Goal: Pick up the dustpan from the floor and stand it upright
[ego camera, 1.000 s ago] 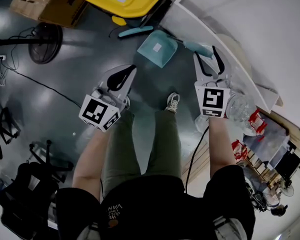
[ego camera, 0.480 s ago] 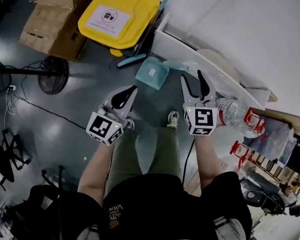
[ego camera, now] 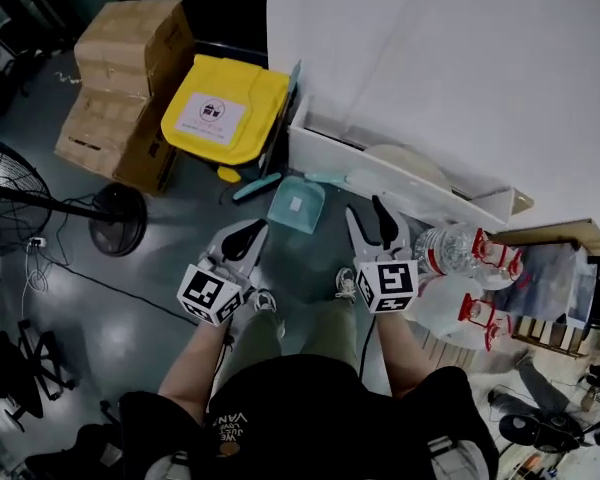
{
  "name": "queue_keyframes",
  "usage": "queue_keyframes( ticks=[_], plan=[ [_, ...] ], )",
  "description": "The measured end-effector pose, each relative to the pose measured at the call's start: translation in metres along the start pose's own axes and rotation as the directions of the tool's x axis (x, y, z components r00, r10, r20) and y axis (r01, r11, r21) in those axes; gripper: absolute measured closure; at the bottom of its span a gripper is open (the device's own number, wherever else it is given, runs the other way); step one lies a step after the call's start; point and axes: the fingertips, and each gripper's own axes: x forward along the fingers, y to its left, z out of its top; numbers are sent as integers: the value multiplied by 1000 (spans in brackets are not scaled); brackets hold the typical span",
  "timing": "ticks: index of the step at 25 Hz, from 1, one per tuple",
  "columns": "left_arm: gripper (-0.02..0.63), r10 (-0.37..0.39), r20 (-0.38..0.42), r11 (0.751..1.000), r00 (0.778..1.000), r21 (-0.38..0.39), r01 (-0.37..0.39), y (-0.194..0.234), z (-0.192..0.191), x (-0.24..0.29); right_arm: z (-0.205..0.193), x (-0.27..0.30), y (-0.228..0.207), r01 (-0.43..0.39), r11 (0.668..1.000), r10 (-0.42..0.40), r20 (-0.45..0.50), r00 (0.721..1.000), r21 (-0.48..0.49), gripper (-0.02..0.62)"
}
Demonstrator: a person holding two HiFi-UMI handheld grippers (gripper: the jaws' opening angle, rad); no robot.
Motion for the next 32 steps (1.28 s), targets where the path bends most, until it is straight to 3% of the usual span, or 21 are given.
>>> queue_keyframes(
  ticks=[8,12,16,25,32],
  plan=[
    [551,-55,29,998,998,32,54,-20,33,-22,14,-44,23,17,995,-20,23,1000,103,396],
    [551,-69,33,996,997,60,67,-22,49,-37,22,-62,31,50,989,-56,41,998,137,515],
    [551,-71,55,994,996,82,66,-21,64,-49,31,-74,42,53,986,-63,59,996,157,565],
    [551,-55,80,996,995,72,49,-17,72,-76,33,-91,54,65,982,-74,46,996,177,592],
    [551,-31,103,998,994,64,24,-10,76,-92,22,-91,71,38,982,-38,1,999,186,592]
  ],
)
